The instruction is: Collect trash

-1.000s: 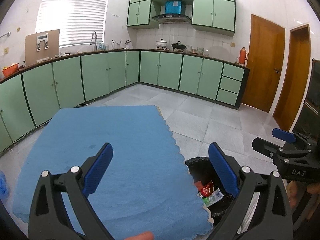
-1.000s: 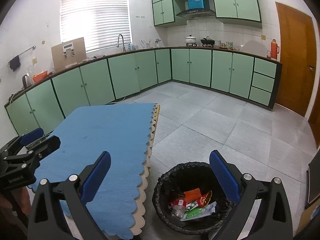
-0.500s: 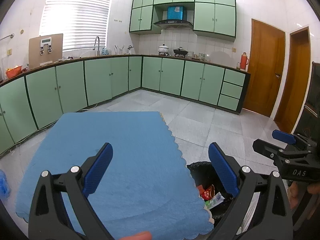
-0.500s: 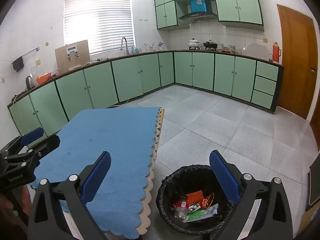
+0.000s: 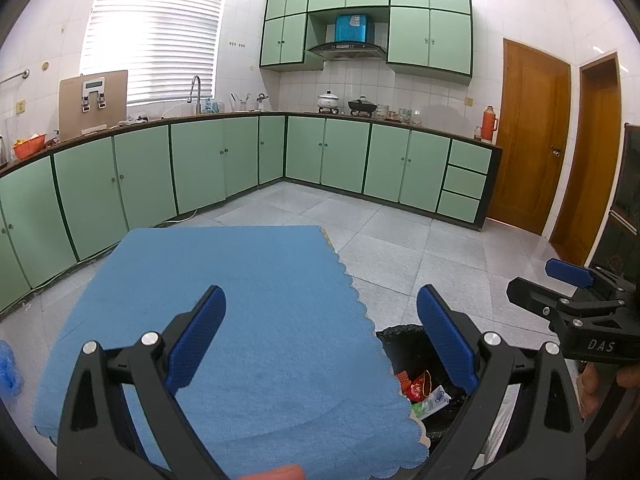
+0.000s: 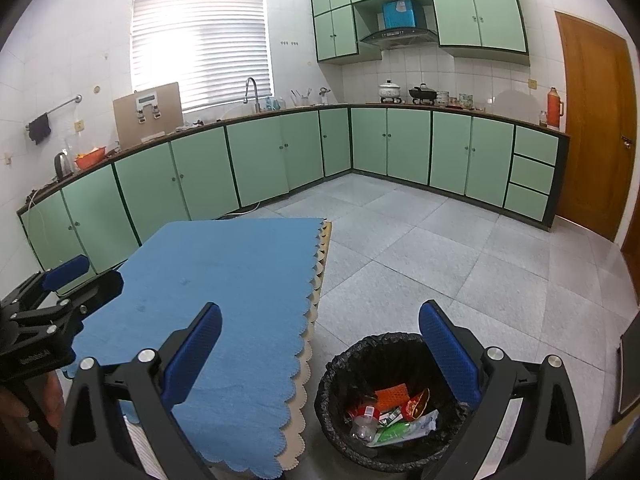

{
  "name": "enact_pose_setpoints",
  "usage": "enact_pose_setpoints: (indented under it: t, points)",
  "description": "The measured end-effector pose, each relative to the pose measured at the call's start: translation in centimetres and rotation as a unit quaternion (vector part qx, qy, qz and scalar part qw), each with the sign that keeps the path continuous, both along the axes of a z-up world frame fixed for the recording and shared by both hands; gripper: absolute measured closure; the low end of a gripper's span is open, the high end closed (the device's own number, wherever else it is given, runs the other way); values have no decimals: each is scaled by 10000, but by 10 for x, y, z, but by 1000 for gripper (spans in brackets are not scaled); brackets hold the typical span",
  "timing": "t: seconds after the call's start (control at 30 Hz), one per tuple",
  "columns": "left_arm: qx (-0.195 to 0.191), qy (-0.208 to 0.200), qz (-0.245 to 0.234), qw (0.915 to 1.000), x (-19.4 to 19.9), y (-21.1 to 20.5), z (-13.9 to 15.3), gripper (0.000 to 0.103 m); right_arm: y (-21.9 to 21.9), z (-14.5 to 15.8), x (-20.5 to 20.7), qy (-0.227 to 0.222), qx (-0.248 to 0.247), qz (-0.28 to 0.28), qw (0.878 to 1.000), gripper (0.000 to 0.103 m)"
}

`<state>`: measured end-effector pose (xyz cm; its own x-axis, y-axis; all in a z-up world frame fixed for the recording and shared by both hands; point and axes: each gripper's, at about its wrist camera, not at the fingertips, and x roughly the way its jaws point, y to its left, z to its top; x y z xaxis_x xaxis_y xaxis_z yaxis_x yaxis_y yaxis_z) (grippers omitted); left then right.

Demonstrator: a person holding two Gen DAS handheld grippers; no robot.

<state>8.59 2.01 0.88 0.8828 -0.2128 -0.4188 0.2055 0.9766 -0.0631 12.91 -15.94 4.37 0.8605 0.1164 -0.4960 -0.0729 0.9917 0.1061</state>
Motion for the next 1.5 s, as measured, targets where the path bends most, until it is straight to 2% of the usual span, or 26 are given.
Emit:
enact_pose_setpoints:
  t: [1.5]
  points:
    - [19,9,34,10000,1,4,-2,10,2,0,5,30,25,40,10000,6]
